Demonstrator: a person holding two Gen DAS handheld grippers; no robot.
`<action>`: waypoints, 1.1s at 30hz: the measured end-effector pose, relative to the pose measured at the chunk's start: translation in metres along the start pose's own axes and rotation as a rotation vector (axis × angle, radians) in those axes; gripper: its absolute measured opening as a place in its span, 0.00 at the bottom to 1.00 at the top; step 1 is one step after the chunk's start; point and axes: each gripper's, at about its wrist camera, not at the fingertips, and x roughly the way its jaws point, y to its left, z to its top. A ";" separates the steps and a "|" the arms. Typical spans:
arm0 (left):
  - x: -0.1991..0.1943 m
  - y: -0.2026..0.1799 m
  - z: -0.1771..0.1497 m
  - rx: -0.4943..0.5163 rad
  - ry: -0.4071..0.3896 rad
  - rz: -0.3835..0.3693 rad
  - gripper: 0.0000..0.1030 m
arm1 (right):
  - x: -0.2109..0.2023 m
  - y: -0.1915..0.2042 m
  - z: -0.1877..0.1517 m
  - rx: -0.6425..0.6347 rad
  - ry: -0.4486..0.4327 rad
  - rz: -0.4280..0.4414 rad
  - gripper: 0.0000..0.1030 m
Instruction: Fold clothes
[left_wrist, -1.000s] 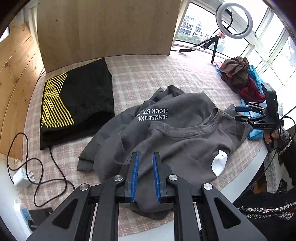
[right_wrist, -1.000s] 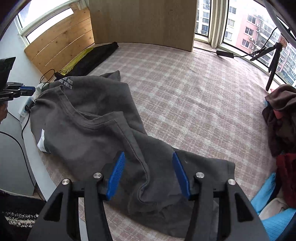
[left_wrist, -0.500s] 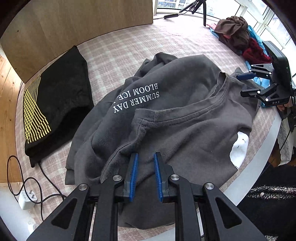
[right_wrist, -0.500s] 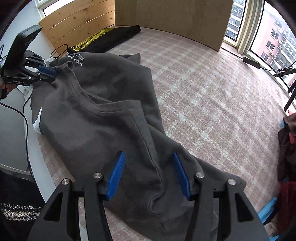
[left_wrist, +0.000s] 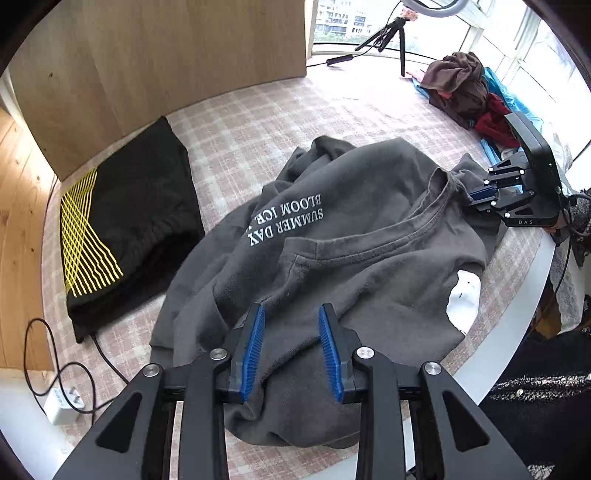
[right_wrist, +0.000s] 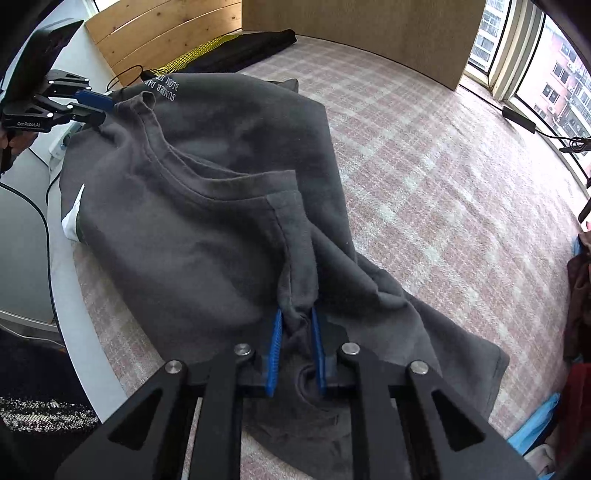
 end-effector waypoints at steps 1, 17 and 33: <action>0.003 -0.001 0.001 0.025 0.001 0.002 0.39 | -0.001 0.000 0.000 0.004 0.001 0.001 0.12; 0.029 0.011 -0.003 0.075 0.123 -0.037 0.02 | -0.021 -0.010 -0.001 0.085 -0.069 -0.026 0.07; -0.328 -0.024 0.107 0.025 -0.696 0.395 0.02 | -0.385 0.044 0.104 0.022 -0.835 -0.536 0.05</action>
